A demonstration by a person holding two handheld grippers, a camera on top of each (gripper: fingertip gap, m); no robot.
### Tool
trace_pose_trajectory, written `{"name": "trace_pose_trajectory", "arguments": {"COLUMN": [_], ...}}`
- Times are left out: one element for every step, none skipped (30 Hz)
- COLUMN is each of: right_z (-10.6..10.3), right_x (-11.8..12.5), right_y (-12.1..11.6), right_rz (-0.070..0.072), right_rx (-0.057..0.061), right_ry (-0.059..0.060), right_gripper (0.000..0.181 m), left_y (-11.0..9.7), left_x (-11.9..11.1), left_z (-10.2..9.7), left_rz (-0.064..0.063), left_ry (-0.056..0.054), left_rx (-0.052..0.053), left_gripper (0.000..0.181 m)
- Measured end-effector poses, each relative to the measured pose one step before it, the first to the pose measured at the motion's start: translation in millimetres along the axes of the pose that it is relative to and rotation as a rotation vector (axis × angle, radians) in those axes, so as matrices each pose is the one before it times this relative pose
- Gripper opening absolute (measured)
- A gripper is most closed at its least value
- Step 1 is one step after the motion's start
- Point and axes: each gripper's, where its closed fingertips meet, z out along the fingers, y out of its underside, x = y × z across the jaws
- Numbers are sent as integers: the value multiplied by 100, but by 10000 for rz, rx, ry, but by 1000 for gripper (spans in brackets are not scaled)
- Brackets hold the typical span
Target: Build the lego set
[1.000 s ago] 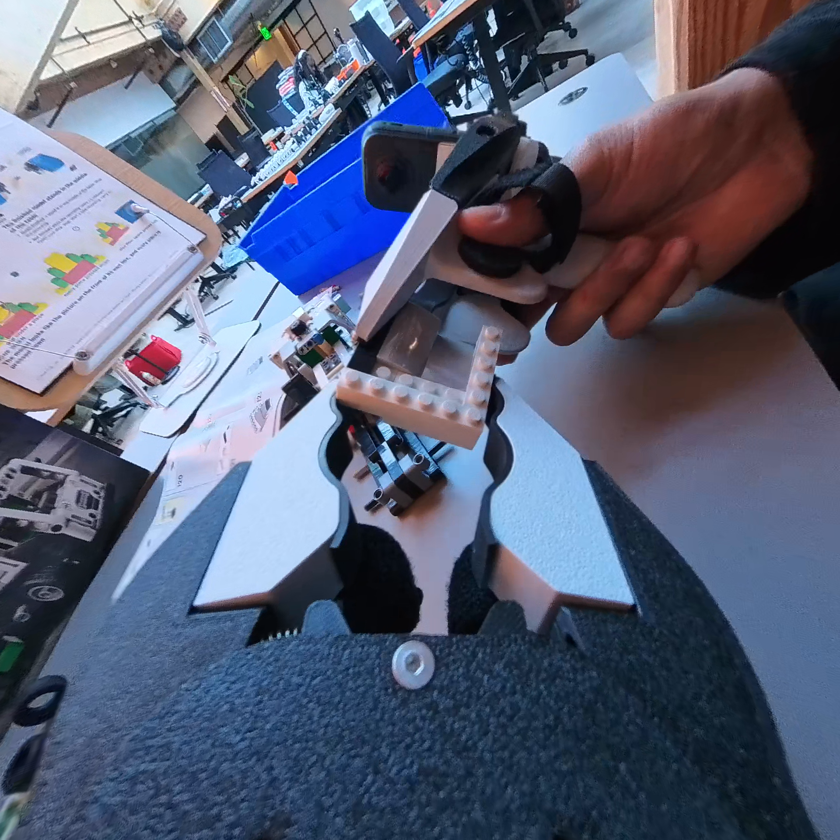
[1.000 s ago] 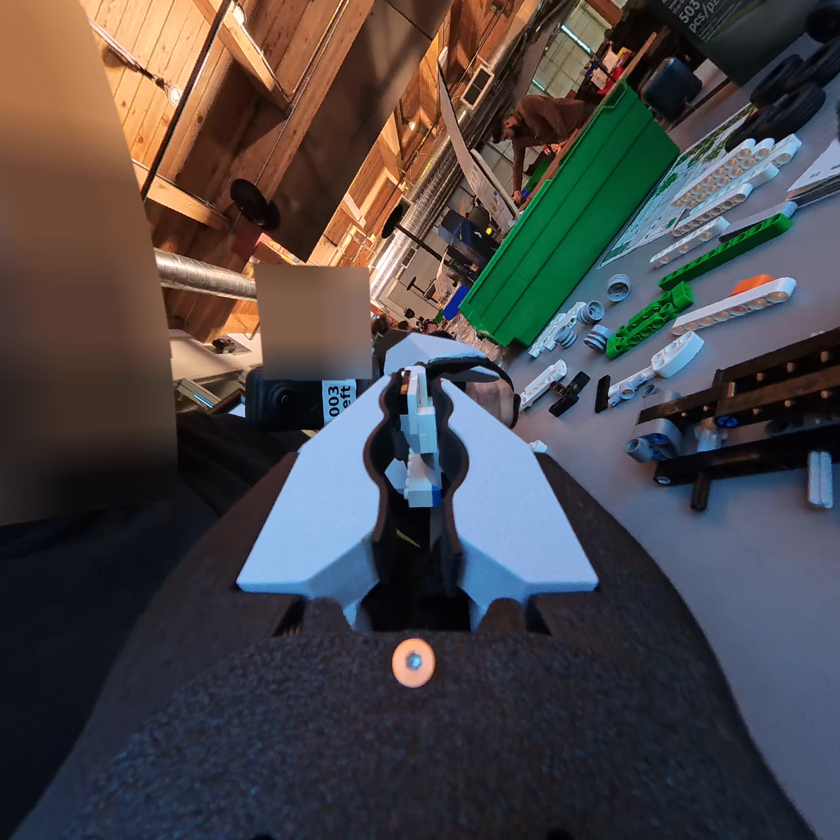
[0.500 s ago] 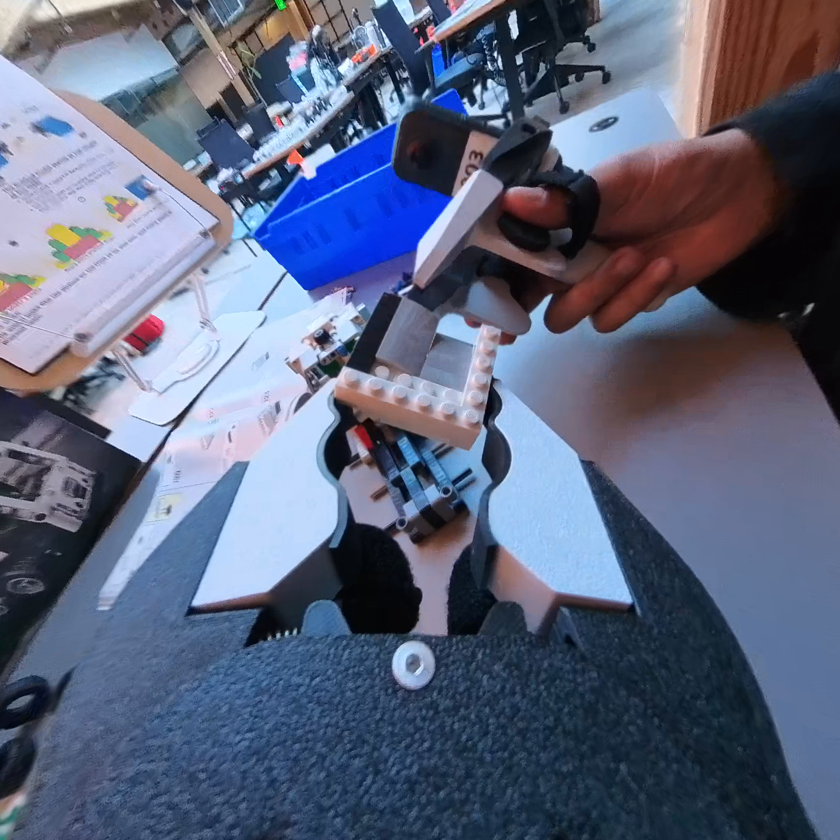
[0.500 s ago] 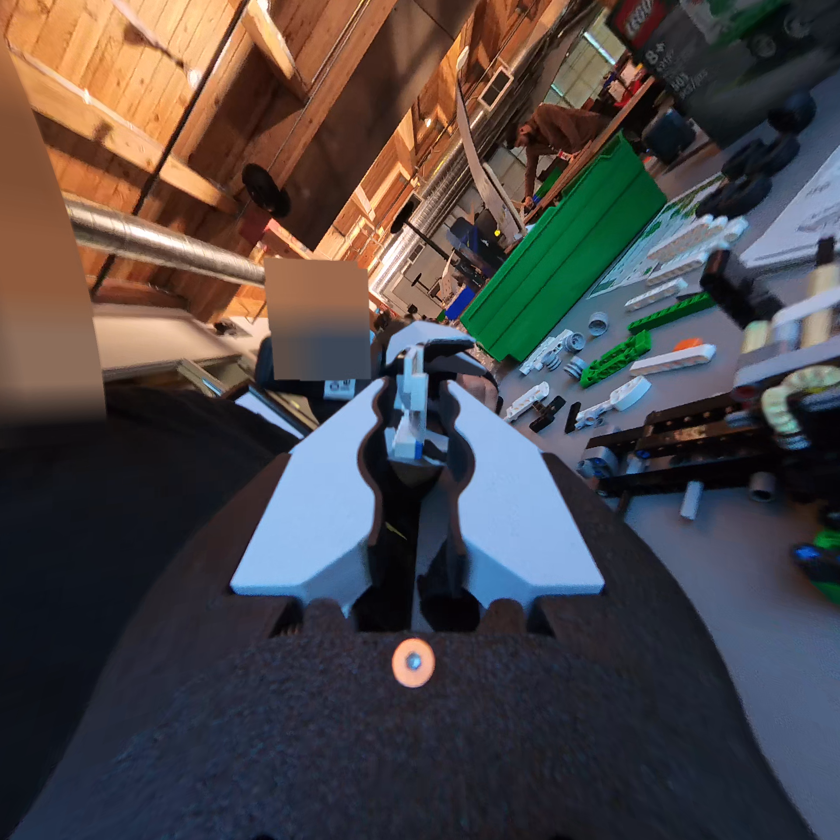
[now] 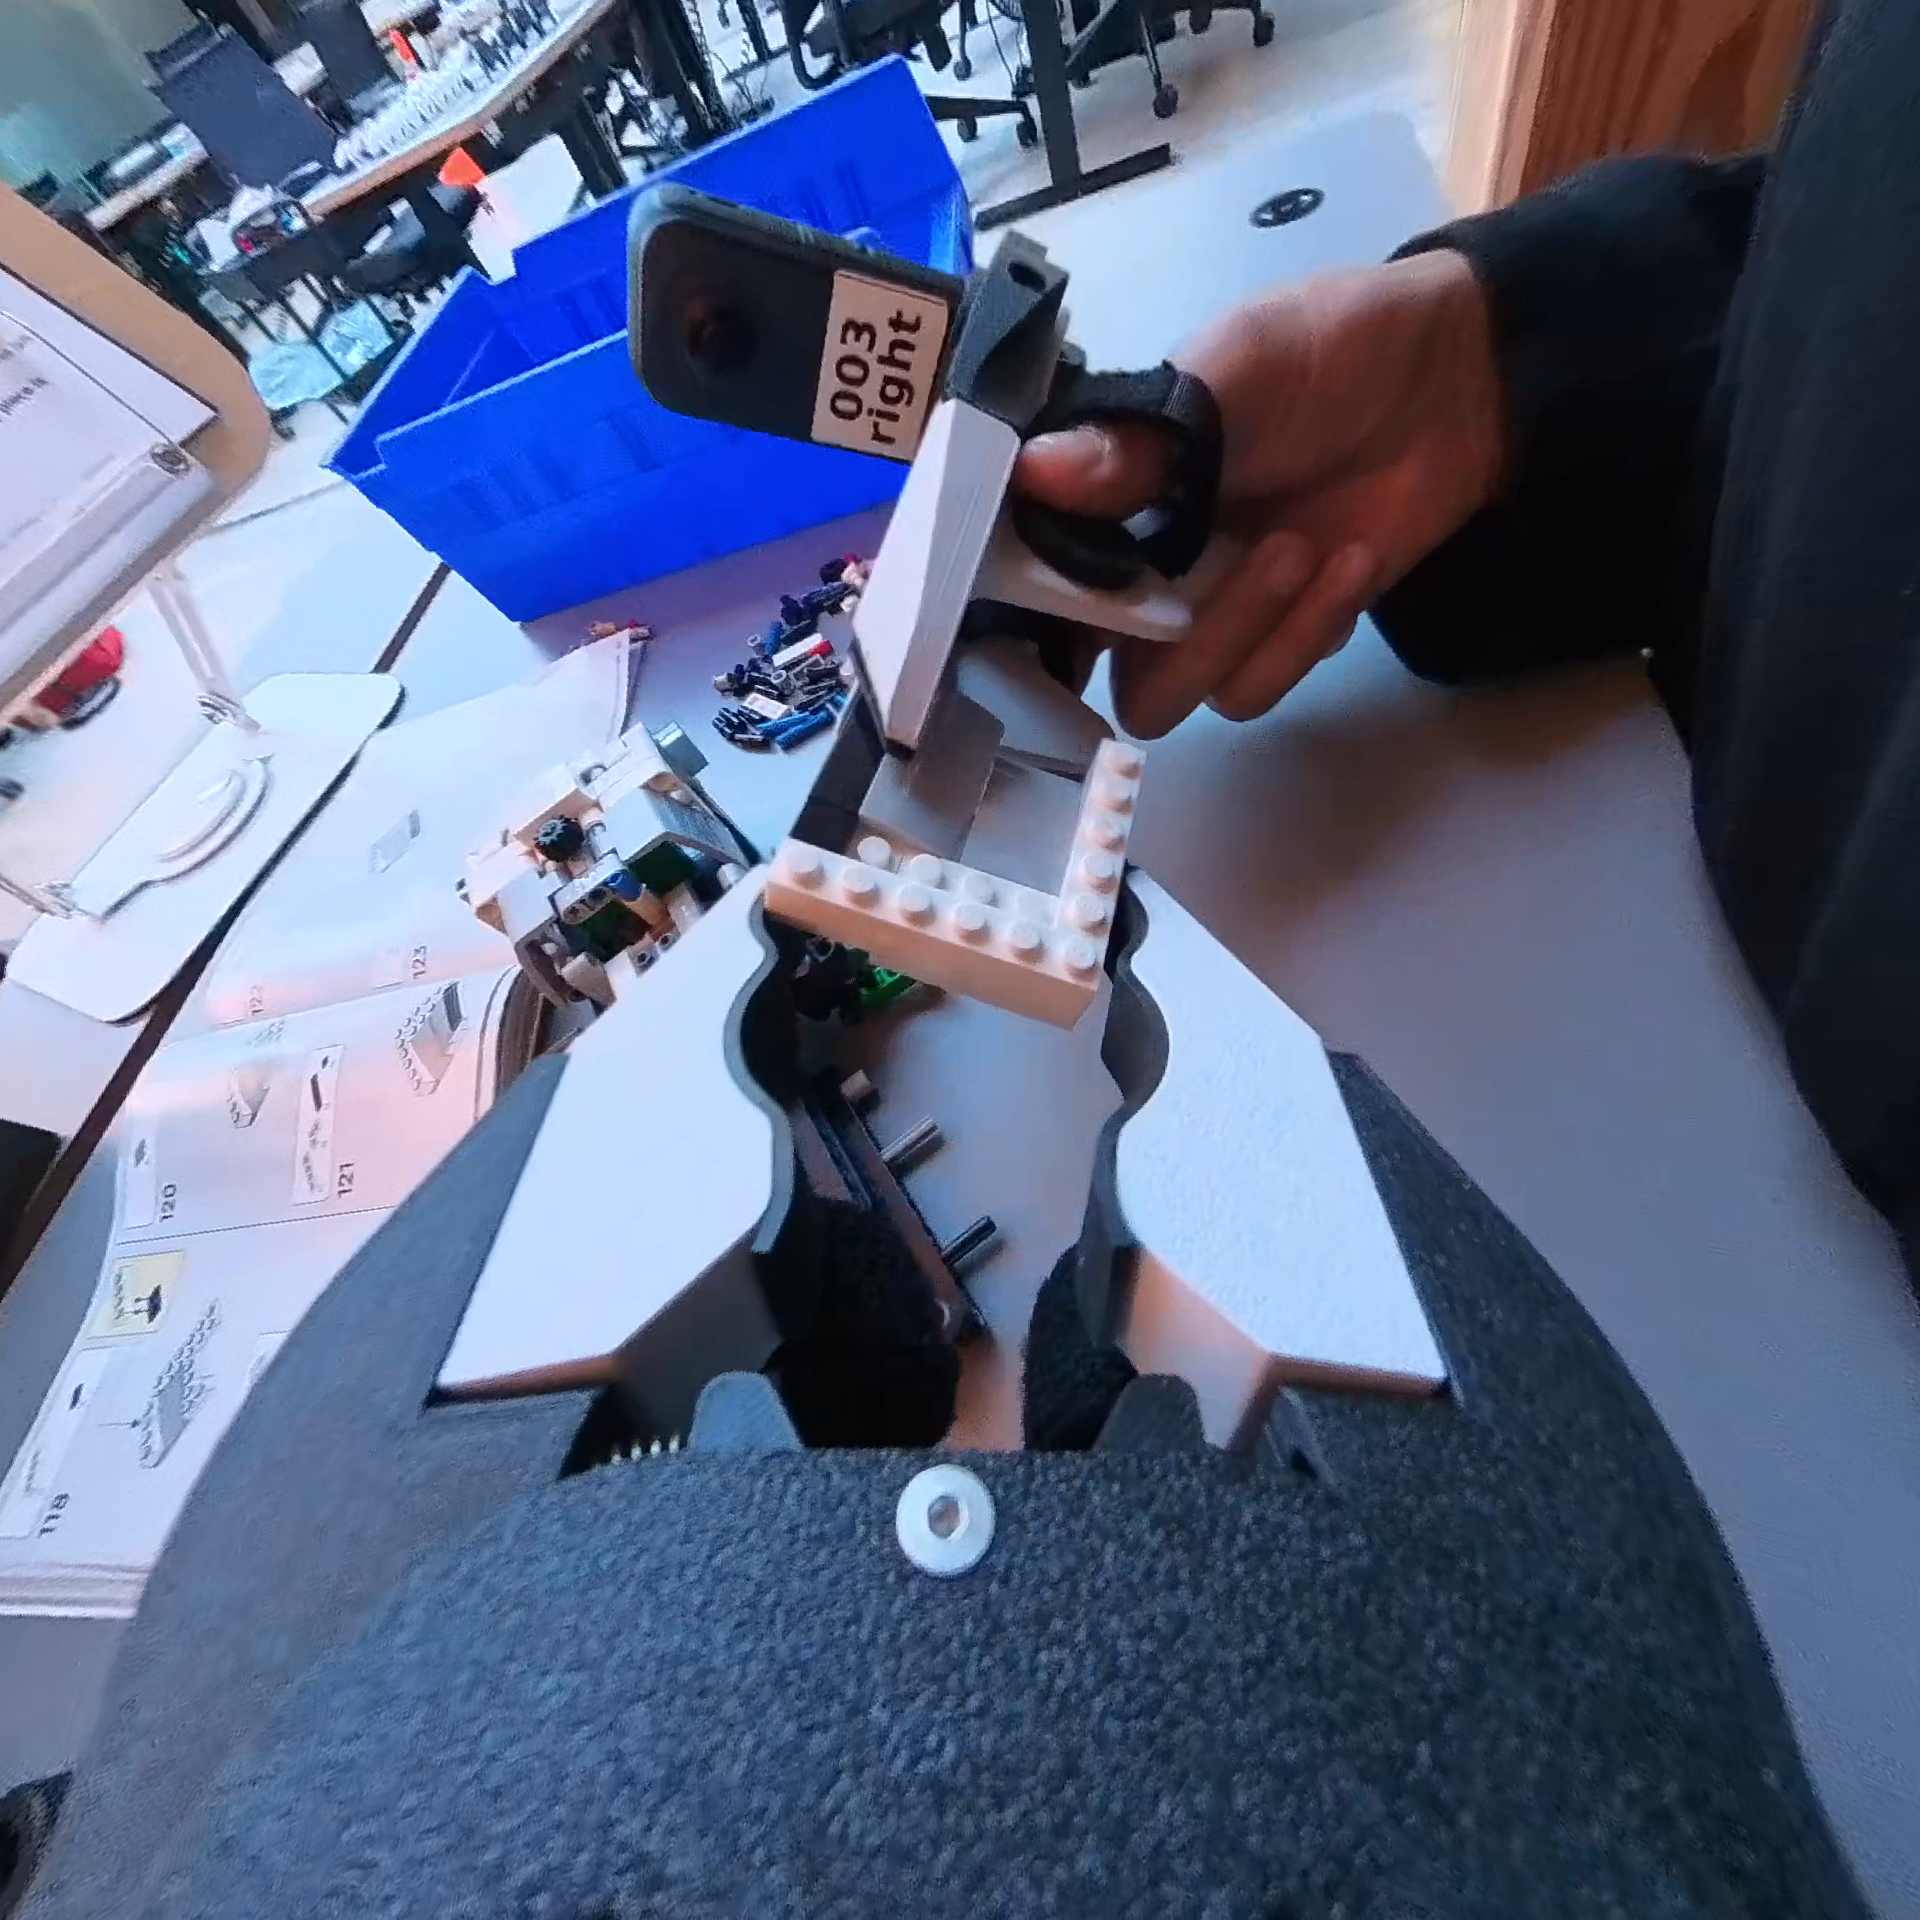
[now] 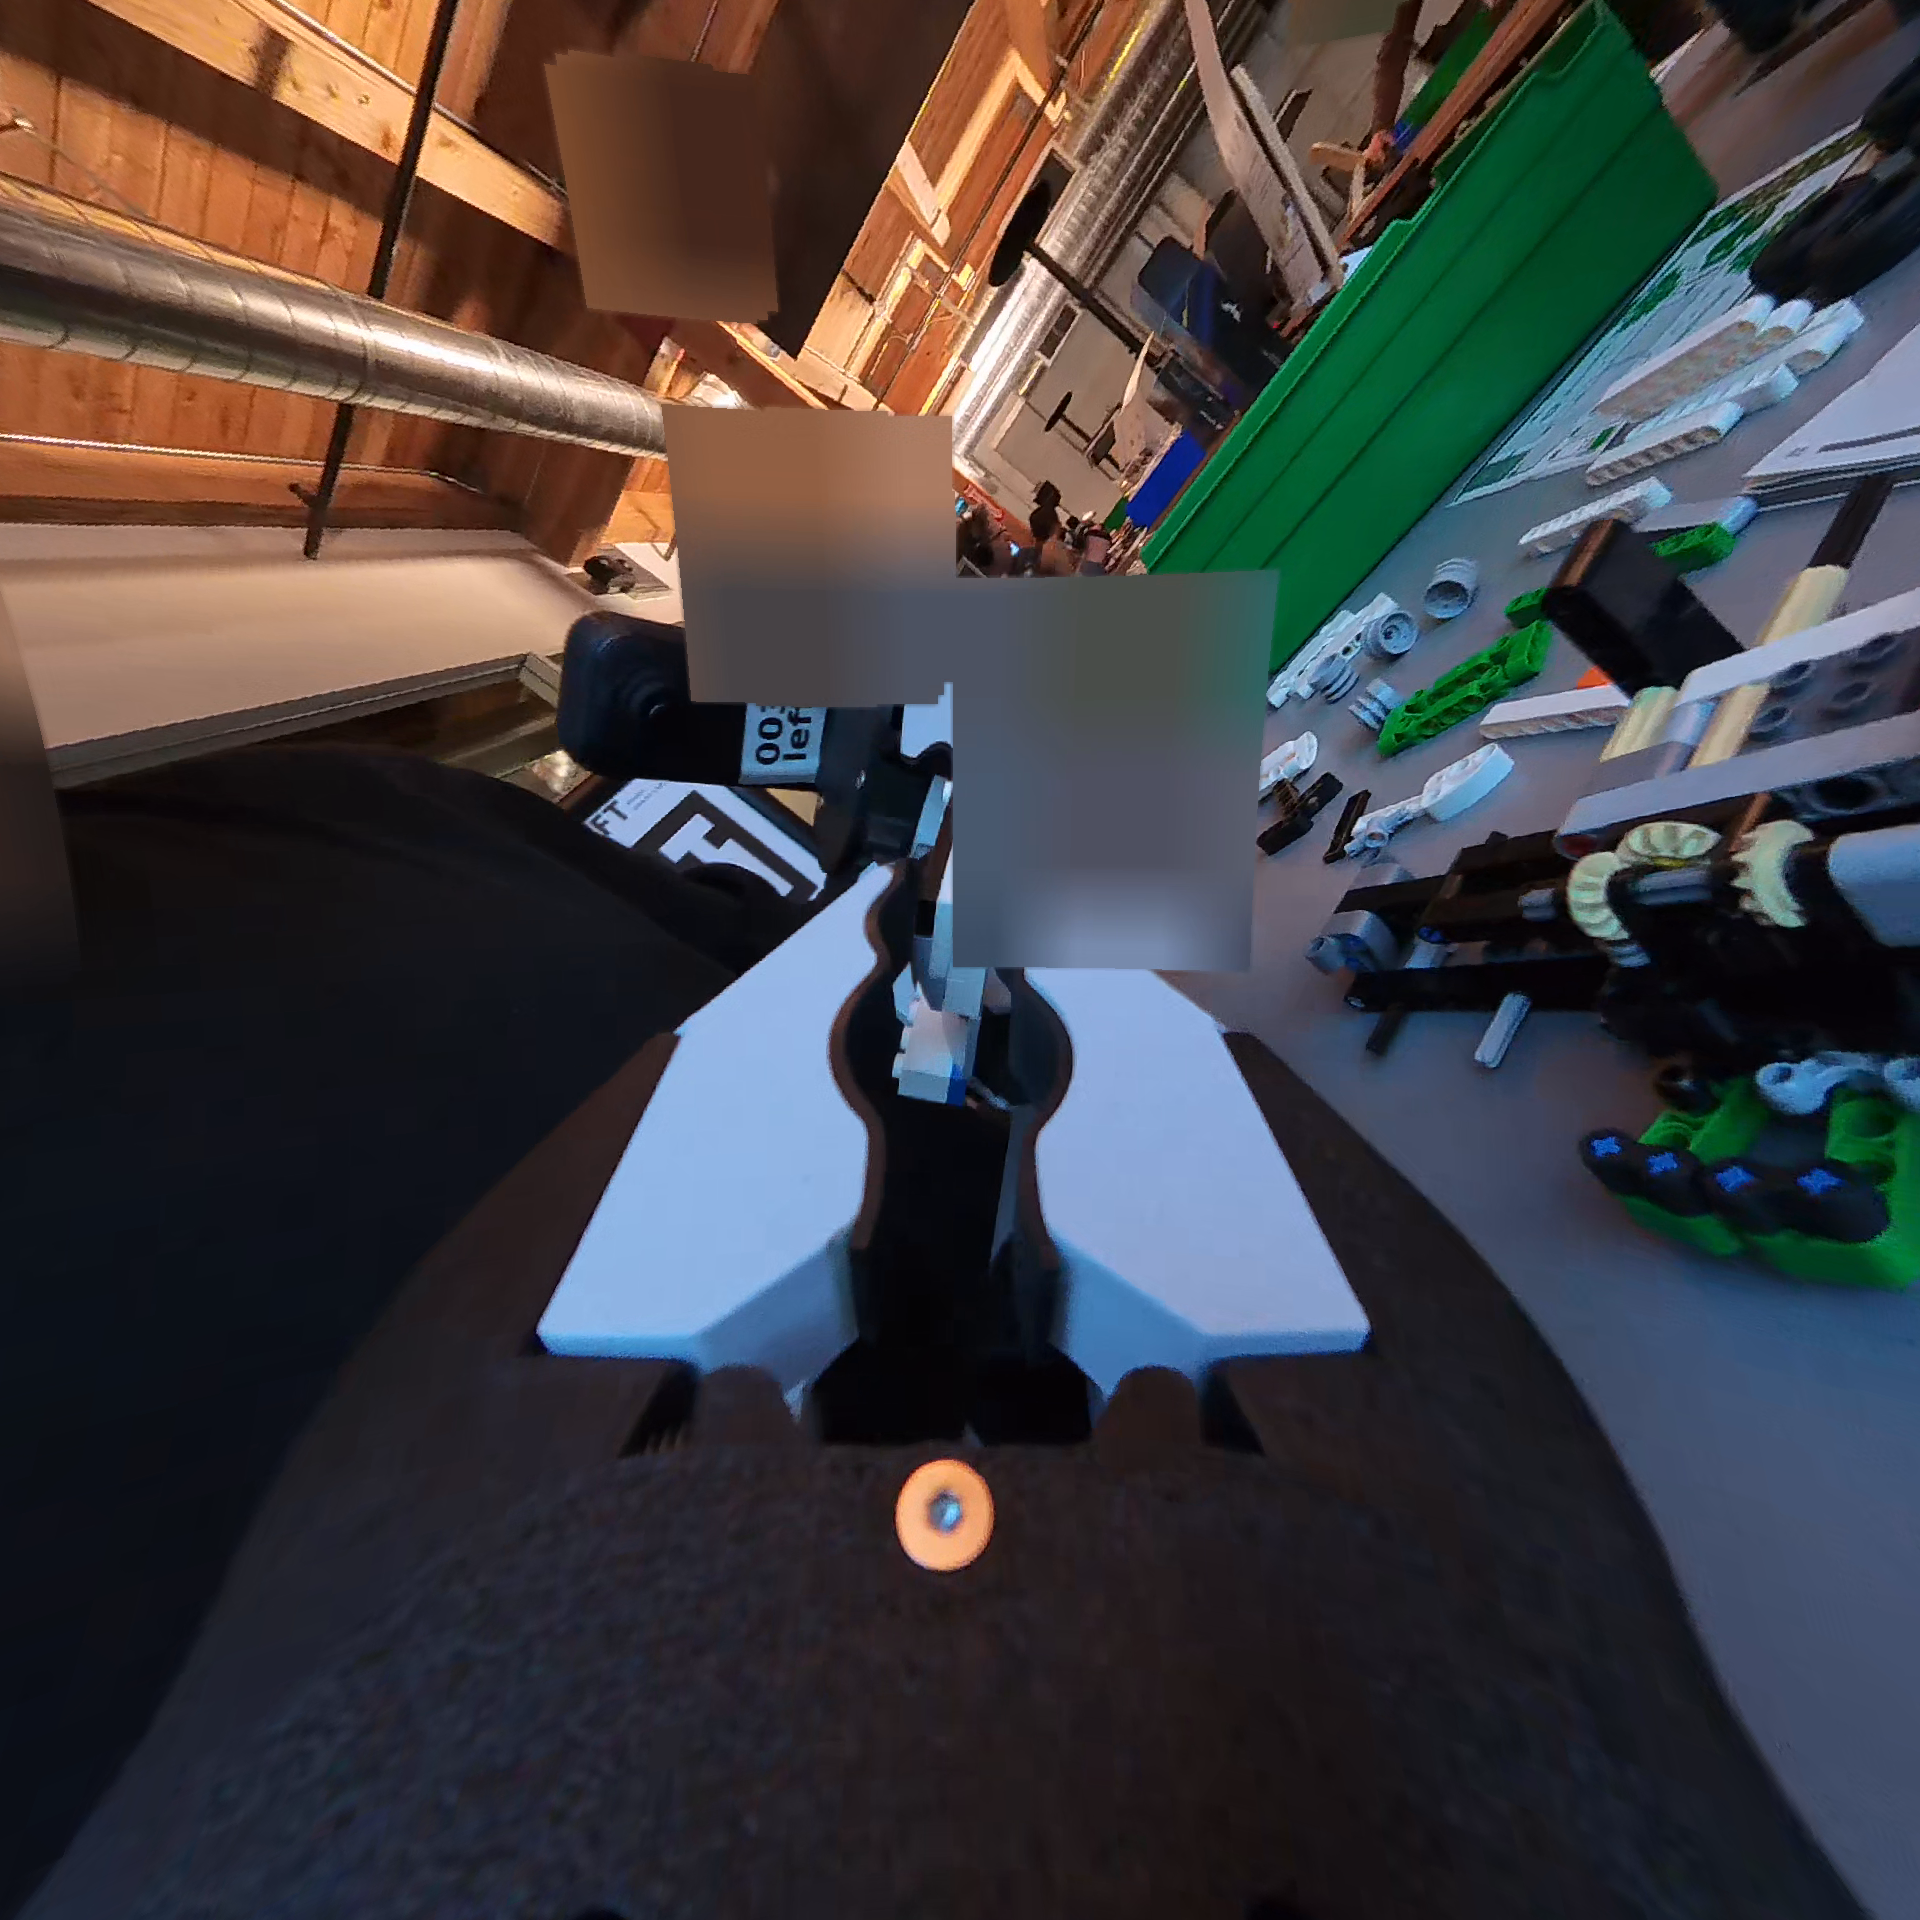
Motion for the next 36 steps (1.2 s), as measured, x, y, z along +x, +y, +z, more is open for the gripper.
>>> {"name": "trace_pose_trajectory", "arguments": {"right_z": [-254, -221, -225, -212, -202, -180, -155, -154, -144, -122, -135, -140, -140, -101, -17, 23, -34, -52, -34, -39, -43, -42, -13, 9, 31, 31, 10, -36, -94, -82, -6, 83, 114, 166, 192, 224], "right_x": [66, 68, 42, 22, 84, 86, 10, 42, 6, -19, -40, -95, -185, -177, 80, 136, 197, 248, 44, -20, -138, -171, -104, 43, 183, 186, 188, 235, 191, -59, -145, 13, 67, 36, -109, -100], "right_y": [-27, 4, 61, 86, 85, 61, 67, 46, 15, -21, -58, -74, -39, -12, 207, 271, 156, 283, 227, 42, -14, -172, -178, -186, -124, 28, 47, -142, -300, -245, -74, 20, 7, 36, 46, 133], "right_rz": [84, 93, 67, 52, 59, 46, -2, -3, 35, 26, 43, 70, 66, 86, 6, -160, -135, -47, -101, -105, 16, 99, 180, 120, 101, 183, 92, -35, -102, -117, -133, -156, -168, -116, -37, 1], "right_rx": [-51, -61, -77, -57, -21, -4, -16, -14, 8, 43, 99, 123, 108, 91, -77, -140, -69, -210, -199, -26, 13, 142, 173, 188, 154, 0, -51, 64, 166, 129, 19, -52, -21, -40, -49, -87], "right_ry": [-70, -42, -29, -15, 50, 51, 6, 28, 4, -4, -18, -65, -133, -132, 63, 158, 212, 232, 126, 78, -66, -167, -173, -73, 27, 45, 70, 157, 178, 47, 16, 106, 136, 84, -36, -69], "right_gripper": [14, 14, 14, 14, 13, 13, 13, 13, 13, 13, 13, 13, 12, 12, 10, 8, 6, 6, 6, 5, 5, 5, 5, 5, 5, 5, 6, 9, 16, 17, 15, 15, 14, 14, 14, 14], "left_y": [76, 64, -12, -21, 27, 26, -22, -42, -47, -61, -10, 58, 76, 48, 30, 60, 123, 170, 154, -2, -180, -242, -145, 50, 224, 230, 172, 182, 181, 119, 25, -4, 1, -27, -13, -13], "left_x": [-7, 24, 92, 105, 74, 70, 60, 48, 46, 69, 59, 69, 98, 101, 195, 161, 90, 107, 25, -34, -47, -62, -88, -135, -102, -6, -12, -55, -51, -65, -31, 28, 68, 116, 161, 137], "left_z": [234, 211, 192, 181, 181, 174, 143, 116, 94, 53, 27, 38, 32, 28, 31, 41, 28, 29, 60, 20, -45, -67, -61, -8, 35, 40, 11, 11, -2, -31, -29, -28, -4, 31, 60, 65], "left_rz": [-69, -70, -58, -61, -34, -8, 5, -12, -31, -5, 47, 95, 120, 120, 101, 85, 134, 184, 211, 191, 54, -87, -111, -44, 26, 31, -7, -34, -42, -13, 25, 24, 14, 24, 24, 33], "left_ry": [104, 123, 138, 134, 94, 75, 71, 68, 78, 85, 67, 43, 45, 30, 78, 65, 13, 16, -69, -103, -45, 25, 55, 6, -9, 31, 19, 10, 18, -12, -28, 1, 10, 28, 49, 24], "left_rx": [-122, -109, -49, -33, -62, -49, -23, -18, -17, -1, -17, -55, -73, -64, -54, -84, -106, -154, -165, -89, 34, 80, 37, -69, -145, -118, -80, -82, -95, -67, -16, -7, -15, 2, -3, 0], "left_gripper": [56, 56, 56, 56, 56, 56, 56, 56, 56, 56, 56, 56, 56, 56, 56, 56, 56, 56, 56, 56, 56, 56, 56, 56, 56, 56, 56, 56, 56, 56, 56, 56, 56, 55, 56, 56]}}
